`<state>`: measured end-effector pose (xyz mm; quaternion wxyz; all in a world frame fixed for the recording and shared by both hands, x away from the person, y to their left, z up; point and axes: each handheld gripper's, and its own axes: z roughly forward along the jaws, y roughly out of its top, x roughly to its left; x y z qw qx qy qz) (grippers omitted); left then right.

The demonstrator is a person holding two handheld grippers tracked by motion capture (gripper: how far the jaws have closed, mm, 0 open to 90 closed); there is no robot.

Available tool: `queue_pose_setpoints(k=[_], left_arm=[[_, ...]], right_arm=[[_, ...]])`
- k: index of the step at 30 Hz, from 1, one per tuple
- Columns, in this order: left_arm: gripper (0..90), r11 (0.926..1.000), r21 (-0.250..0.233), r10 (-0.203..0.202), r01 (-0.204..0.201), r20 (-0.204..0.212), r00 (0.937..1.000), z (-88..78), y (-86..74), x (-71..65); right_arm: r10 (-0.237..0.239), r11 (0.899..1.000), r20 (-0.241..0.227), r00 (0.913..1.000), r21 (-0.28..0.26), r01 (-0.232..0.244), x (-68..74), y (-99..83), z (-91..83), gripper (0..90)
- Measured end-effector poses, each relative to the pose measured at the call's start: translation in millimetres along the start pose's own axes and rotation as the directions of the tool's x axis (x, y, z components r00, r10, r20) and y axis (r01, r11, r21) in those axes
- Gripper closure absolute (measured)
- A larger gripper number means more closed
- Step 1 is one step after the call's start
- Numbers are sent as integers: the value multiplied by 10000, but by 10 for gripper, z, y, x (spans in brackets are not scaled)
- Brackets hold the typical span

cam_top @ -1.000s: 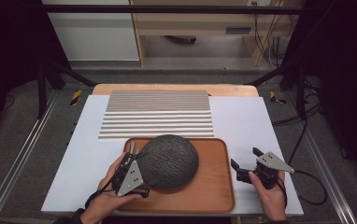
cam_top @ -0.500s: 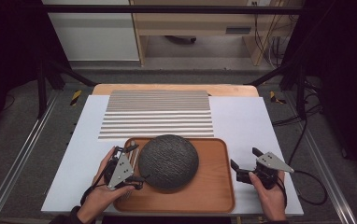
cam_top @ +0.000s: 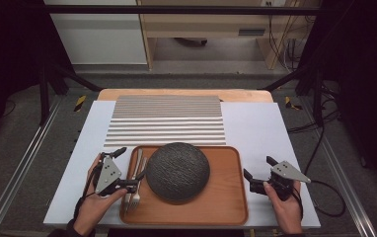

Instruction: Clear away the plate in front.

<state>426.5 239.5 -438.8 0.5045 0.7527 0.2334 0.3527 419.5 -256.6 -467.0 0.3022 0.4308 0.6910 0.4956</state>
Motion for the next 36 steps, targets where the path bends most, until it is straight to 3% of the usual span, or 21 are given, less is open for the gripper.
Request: queue_pose_setpoints(k=[8,11,15,26,31,36], left_arm=[[61,9980,-28,-638,637,-469,9969,-127,-71,153],[53,9922,-225,-1233,1222,-529,9910,-186,-79,207],[48,9895,-279,-1432,1415,-721,9871,-243,-105,267],[44,9751,-689,-2181,2106,-1309,9671,-415,-207,457],[44,9657,-823,-2561,2464,-1430,9560,-488,-274,537],[42,9588,-1009,-2783,2657,-1446,9496,-552,-316,596]], right_arm=[[39,10000,-30,10000,-41,-39,-3,3,-7,38],[53,10000,-35,10000,-55,-53,-4,4,-10,38],[87,9999,-38,10000,-68,-88,-7,4,-10,37],[102,9999,-61,9999,-98,-103,-8,6,-14,36],[87,9999,-58,9999,-107,-87,-11,5,-14,36],[95,9999,-51,9999,-71,-95,-8,4,-11,36]])
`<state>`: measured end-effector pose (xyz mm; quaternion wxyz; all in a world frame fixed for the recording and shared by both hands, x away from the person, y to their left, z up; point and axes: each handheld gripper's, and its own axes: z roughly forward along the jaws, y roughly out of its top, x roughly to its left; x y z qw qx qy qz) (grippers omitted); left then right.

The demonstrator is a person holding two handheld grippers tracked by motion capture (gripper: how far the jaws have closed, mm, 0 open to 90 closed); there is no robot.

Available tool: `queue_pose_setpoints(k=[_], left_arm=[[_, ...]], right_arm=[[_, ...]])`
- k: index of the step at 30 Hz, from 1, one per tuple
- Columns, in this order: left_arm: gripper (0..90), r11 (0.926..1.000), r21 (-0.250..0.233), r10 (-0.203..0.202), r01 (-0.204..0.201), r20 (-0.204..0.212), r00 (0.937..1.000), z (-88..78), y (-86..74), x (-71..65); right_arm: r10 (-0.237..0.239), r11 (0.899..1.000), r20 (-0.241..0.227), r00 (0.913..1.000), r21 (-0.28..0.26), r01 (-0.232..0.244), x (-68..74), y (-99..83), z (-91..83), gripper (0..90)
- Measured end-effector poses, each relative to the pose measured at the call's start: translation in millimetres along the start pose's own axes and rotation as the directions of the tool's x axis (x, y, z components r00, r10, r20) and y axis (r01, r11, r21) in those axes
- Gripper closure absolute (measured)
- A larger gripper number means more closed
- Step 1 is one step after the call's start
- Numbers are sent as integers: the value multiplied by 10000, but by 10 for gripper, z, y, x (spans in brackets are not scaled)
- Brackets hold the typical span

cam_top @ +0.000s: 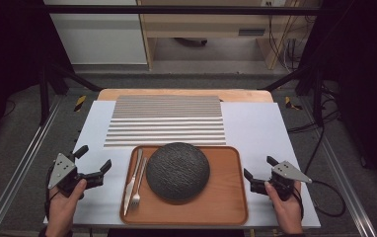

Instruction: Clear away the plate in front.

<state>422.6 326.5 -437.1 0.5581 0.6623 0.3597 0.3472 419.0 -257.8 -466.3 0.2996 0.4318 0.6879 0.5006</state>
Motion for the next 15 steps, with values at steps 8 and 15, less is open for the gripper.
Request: queue_pose_setpoints(k=[8,15], left_arm=[[35,9988,-153,-463,462,-47,9989,-59,-49,100],[37,9939,-134,-1092,1091,-73,9940,-71,-133,178]], right_arm=[[81,10000,45,10000,-28,-81,-15,-6,-2,37],[84,10000,60,9999,-13,-83,-17,-8,0,38]])
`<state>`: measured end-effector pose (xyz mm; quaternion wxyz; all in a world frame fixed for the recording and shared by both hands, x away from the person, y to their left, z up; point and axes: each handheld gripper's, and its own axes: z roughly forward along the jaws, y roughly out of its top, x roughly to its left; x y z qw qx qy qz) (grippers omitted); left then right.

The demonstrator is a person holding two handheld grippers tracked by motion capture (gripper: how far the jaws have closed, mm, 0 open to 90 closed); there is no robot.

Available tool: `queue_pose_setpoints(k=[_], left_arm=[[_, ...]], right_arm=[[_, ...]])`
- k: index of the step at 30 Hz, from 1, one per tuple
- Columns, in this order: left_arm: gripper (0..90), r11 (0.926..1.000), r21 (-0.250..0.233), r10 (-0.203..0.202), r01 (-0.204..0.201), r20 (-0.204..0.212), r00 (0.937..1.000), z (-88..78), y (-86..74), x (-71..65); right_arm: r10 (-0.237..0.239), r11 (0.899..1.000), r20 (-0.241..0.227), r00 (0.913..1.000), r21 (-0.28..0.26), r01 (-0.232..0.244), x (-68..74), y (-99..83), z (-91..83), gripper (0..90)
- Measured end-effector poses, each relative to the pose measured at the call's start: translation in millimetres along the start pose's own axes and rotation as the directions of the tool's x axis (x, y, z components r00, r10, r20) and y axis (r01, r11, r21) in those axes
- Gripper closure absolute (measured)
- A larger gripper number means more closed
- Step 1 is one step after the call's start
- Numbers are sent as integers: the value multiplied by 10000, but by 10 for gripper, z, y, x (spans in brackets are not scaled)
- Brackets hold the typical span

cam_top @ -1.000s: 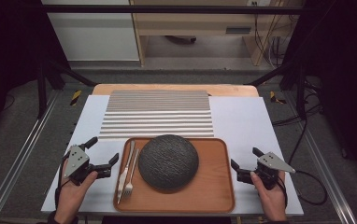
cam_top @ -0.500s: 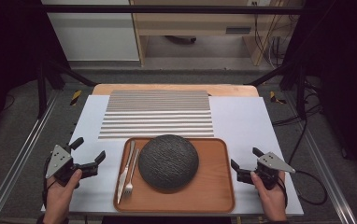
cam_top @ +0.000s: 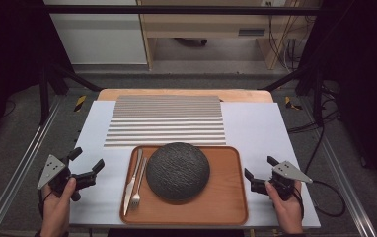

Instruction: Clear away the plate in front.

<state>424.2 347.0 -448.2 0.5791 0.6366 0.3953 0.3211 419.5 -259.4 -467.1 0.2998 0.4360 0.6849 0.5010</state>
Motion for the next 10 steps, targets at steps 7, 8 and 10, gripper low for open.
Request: queue_pose_setpoints(k=[7,8,10], left_arm=[[40,9998,-55,-217,217,-23,9998,3,-45,24],[40,9998,-77,-165,165,-12,9999,4,-42,18],[40,9999,-117,-108,108,-2,9999,6,-39,9]], right_arm=[[35,10000,22,10000,-60,-35,-11,-2,0,38],[51,10000,20,10000,-60,-50,-11,-1,-2,38],[68,10000,25,10000,-64,-68,-11,-3,-4,38]])
